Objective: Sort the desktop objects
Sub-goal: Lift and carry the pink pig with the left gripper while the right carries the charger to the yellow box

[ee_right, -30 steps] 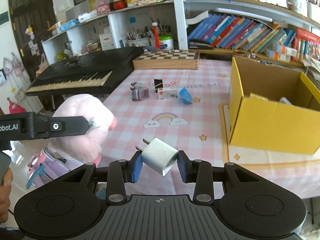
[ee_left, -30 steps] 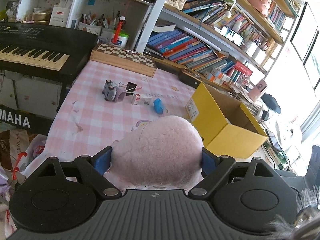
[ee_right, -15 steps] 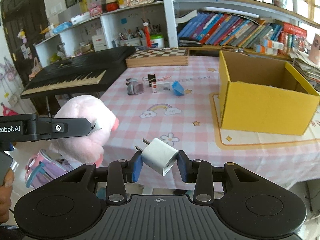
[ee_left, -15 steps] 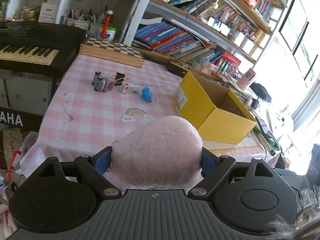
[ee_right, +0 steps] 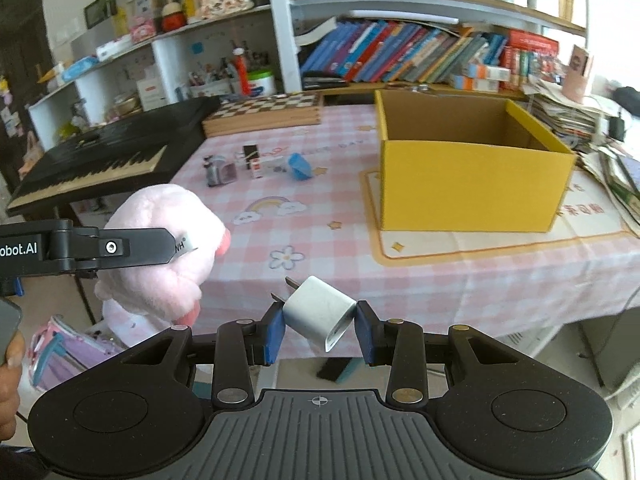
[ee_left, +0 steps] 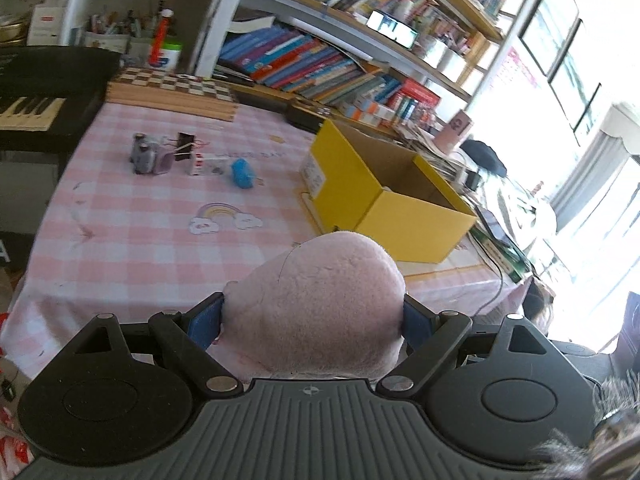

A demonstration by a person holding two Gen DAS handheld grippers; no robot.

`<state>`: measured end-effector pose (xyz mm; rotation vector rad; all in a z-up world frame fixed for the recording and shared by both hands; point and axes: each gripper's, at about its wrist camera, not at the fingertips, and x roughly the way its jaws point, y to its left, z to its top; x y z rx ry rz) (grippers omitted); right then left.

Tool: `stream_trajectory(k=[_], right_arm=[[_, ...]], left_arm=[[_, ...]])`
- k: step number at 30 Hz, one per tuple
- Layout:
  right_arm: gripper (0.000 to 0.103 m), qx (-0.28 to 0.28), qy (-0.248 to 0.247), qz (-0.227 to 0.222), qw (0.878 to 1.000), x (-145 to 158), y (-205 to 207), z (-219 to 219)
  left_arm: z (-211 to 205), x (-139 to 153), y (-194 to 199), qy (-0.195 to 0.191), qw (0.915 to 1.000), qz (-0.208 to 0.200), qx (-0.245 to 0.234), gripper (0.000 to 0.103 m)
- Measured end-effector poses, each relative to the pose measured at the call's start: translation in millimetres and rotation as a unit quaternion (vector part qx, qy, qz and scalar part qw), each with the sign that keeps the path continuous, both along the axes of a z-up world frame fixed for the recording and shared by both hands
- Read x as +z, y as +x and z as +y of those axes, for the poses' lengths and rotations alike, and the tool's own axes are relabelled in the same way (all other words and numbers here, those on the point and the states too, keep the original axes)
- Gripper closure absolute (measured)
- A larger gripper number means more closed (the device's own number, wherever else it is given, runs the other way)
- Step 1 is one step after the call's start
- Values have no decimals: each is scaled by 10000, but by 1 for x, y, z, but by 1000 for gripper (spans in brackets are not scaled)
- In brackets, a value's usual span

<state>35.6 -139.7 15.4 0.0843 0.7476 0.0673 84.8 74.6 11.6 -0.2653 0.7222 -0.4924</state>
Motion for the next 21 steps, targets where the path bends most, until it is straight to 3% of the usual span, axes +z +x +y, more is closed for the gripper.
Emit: stream_trajectory(k=[21], right_arm=[[66,-777,61,272,9966,-5,-9,-57]], left_arm=[[-68,-1,15,30,9966,67,-825,16]])
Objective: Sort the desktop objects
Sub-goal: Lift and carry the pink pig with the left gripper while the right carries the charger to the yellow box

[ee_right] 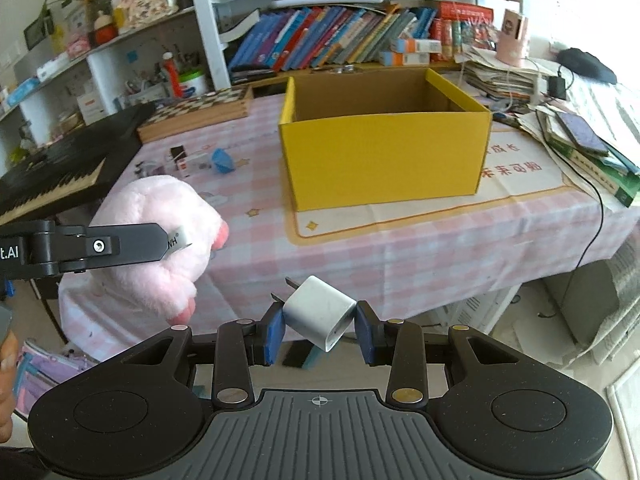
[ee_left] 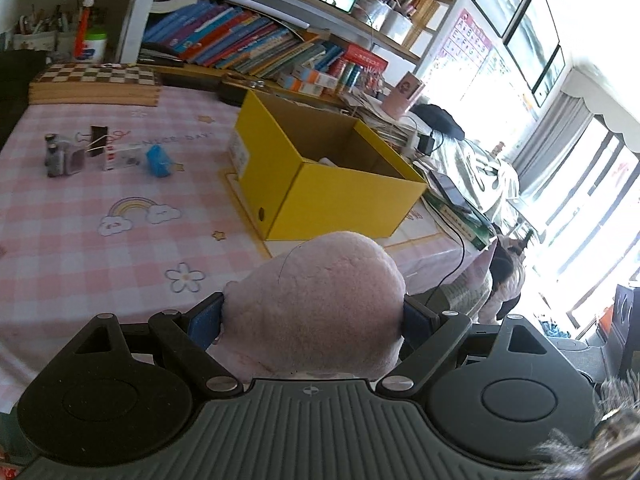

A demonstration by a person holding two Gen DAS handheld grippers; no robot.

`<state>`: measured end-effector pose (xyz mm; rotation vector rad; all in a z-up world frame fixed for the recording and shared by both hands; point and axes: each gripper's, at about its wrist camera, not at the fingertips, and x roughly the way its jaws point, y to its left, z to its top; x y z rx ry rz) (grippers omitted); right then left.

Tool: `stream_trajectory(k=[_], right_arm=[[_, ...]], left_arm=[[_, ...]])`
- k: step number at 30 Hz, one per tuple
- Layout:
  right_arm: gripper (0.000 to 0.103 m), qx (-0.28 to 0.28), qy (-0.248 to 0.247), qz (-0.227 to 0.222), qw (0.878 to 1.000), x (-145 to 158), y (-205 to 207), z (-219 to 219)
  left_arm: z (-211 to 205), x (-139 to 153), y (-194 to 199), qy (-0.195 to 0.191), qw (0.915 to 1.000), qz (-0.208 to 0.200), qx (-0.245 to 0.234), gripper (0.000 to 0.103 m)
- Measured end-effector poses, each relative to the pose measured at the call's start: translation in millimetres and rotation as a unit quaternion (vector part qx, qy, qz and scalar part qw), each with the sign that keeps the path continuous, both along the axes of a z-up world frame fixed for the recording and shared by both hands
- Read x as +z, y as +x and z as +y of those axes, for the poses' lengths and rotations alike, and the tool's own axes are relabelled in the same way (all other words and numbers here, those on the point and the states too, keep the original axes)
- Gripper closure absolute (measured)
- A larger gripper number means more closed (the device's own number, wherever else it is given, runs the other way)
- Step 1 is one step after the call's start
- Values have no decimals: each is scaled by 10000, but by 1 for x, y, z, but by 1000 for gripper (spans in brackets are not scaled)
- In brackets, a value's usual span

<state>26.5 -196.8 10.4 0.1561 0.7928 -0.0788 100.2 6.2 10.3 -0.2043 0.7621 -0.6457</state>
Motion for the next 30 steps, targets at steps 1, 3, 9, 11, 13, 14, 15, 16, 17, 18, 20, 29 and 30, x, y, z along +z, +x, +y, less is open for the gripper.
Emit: stream_trajectory(k=[1,3,9,11,13,14,15,16,17,18,20,29,30], right_arm=[[66,-9,11,4,10000,0,0,-3],[66,-26,32,7,10000,-1,1,-10],[66,-96,68,12,9999,-1,4,-30],[66,-129,81,22,9999,-1,5,-37],[66,-153,97,35,9998,-2,6,-45],[66,-167,105,42,9998,-2,7,-48],[66,-178,114,49,9998,-2,8,-52],[66,-190,129,59,9997,-3,9,-56],[66,-197,140,70,9997,-4,10,-59],[66,-202,153,82,9996,-4,11,-62],[66,-200,186,114,9996,-7,14,-69],[66,-139,269,144,9994,-9,32,-102],[66,-123,268,134,9995,-9,34,-106]], left_arm=[[-4,0,1,13,10000,8,-20,16],[-10,0,3,36,10000,13,-56,16],[-34,1,7,82,9998,7,-166,16],[-42,1,9,94,9997,16,-205,16],[-49,1,10,108,9996,24,-242,16],[-54,0,11,117,9996,29,-261,16],[-57,0,12,124,9995,35,-275,16],[-60,-1,13,135,9995,45,-294,16],[-64,-1,15,149,9994,59,-313,16],[-68,-2,16,165,9993,73,-333,16],[-76,-3,18,210,9990,98,-370,16],[-112,-3,28,333,9986,53,-415,16],[-116,-3,30,336,9986,35,-402,16]])
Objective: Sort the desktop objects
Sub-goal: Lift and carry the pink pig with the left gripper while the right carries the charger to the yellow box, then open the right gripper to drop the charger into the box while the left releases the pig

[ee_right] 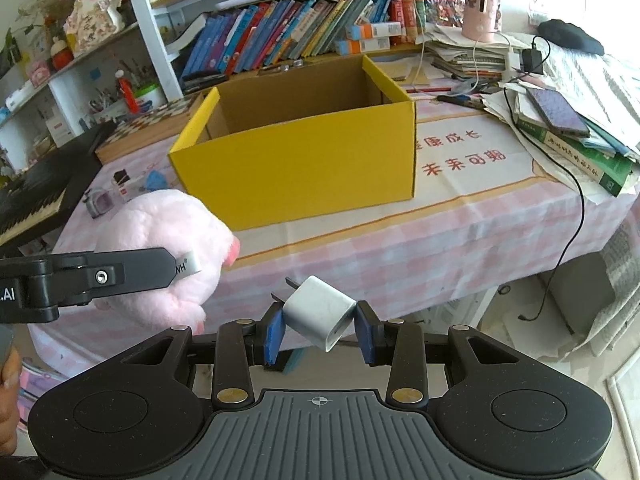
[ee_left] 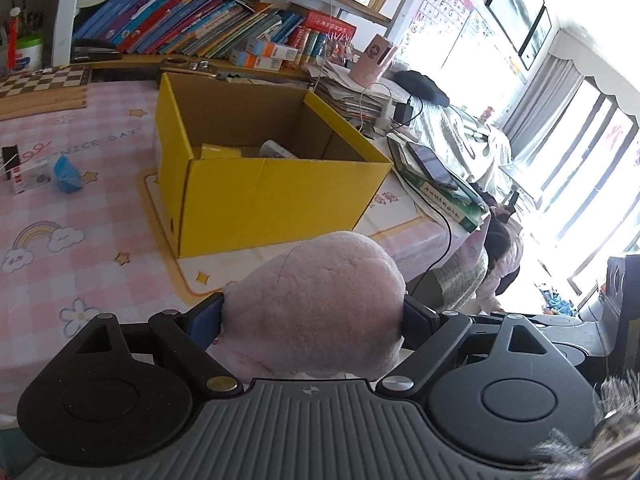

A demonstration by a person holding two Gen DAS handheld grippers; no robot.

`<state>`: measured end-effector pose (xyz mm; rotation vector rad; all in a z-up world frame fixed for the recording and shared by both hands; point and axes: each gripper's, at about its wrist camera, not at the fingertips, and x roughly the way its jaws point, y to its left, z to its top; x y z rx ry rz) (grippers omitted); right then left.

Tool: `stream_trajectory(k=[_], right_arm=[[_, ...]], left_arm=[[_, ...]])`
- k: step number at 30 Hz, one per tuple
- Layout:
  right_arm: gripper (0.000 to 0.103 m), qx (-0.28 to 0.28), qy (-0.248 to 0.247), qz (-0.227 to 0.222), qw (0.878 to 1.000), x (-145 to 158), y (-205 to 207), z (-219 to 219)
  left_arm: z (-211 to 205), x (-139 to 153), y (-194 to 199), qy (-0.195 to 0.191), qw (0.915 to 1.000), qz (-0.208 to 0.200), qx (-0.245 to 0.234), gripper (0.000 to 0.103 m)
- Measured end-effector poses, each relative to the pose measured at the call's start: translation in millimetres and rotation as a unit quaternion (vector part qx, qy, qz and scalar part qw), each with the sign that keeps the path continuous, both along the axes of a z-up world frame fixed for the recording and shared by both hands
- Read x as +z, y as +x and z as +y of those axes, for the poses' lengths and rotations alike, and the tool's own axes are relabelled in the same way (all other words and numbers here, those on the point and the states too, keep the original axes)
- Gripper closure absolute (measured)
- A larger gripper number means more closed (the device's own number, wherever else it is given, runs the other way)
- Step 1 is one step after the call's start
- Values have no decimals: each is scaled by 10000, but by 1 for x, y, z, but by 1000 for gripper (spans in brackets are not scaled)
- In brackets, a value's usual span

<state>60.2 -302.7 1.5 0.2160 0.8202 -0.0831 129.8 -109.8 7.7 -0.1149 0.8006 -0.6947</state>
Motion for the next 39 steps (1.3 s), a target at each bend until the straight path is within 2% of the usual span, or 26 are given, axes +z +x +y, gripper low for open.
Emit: stream_trajectory(k=[13,22,28,33,39], right_arm=[[66,349,-62,-496,9981,22,32,-42],[66,795,-162,-1286,9884,60,69,-57],[66,1128,-260,-1479,9822,64,103,-60],[66,1475,-440,-1434,9776,56,134,-54],[66,1886,-774,-1163,9721,40,164,-44]], left_arm=[[-48,26,17,-43,9976,-669,146,15],[-62,66,45,-154,9898,-1325,494,15],[-66,81,76,-172,9819,-1686,842,15],[-73,76,115,143,9804,-1636,1091,15],[-95,57,166,829,9809,-1477,959,15]])
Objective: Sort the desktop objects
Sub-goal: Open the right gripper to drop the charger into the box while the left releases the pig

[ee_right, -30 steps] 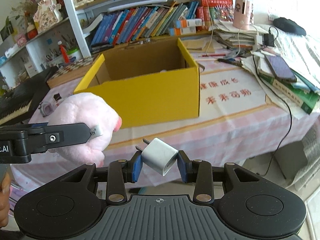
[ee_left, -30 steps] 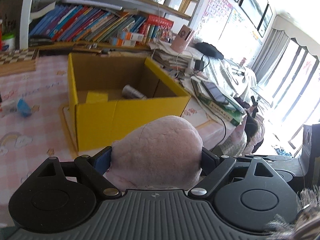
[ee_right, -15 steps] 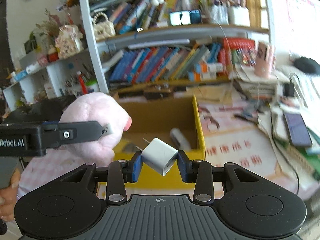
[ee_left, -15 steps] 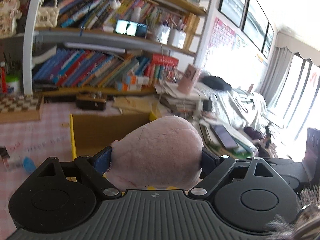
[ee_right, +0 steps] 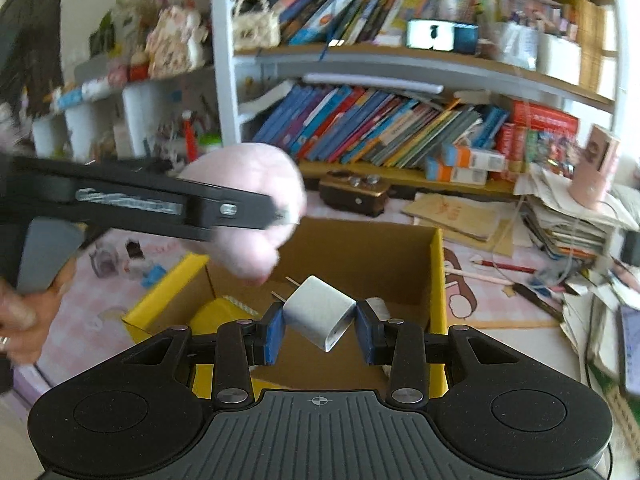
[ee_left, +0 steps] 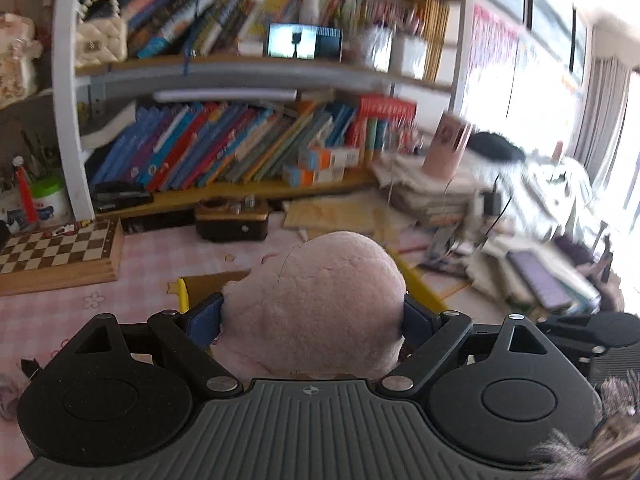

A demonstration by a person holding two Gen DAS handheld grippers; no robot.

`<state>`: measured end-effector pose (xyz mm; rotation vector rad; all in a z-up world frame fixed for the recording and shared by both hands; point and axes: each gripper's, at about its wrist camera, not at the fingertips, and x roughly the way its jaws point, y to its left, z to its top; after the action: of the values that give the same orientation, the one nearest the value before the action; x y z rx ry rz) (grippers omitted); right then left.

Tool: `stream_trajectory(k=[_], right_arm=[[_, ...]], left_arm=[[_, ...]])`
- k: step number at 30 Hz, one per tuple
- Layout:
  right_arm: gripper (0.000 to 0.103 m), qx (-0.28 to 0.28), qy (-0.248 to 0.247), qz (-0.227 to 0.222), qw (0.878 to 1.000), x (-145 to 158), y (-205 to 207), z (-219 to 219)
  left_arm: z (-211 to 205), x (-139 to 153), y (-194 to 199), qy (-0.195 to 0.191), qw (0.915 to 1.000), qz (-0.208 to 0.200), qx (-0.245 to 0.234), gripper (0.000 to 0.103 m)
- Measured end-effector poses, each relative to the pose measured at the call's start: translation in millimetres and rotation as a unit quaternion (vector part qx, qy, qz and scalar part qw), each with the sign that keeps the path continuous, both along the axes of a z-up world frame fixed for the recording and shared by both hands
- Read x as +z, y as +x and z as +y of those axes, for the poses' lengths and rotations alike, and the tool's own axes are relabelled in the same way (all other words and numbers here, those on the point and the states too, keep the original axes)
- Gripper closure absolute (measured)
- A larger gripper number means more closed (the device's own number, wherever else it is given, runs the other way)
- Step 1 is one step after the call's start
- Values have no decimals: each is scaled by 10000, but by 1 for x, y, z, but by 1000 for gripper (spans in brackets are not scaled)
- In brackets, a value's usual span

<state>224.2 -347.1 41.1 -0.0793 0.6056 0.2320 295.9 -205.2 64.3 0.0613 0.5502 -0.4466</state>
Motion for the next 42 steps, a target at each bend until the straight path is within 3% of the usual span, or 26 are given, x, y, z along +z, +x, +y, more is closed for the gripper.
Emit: stream_trajectory(k=[10,17,23,30,35,42], right_arm=[[66,453,-501,757,9948,-31,42,5],[66,716,-633,999,9904,-45,58,8],[66,766,-655,1250,9870,-53,70,6],[66,650,-522,1322,9877,-58,73,4],[64,563,-405,1129,9912,-53,69,3],[55,402,-172,658,9969,-33,53,-2]], left_arm=[[-30,-42,53,667,9961,570,-75,14],[-33,-57,74,769,9932,867,108,13],[-39,-61,79,912,9896,1111,-8,10],[-39,-58,74,905,9915,929,-82,7],[-36,-53,68,890,9935,714,7,4],[-16,-23,41,466,9984,205,233,0]])
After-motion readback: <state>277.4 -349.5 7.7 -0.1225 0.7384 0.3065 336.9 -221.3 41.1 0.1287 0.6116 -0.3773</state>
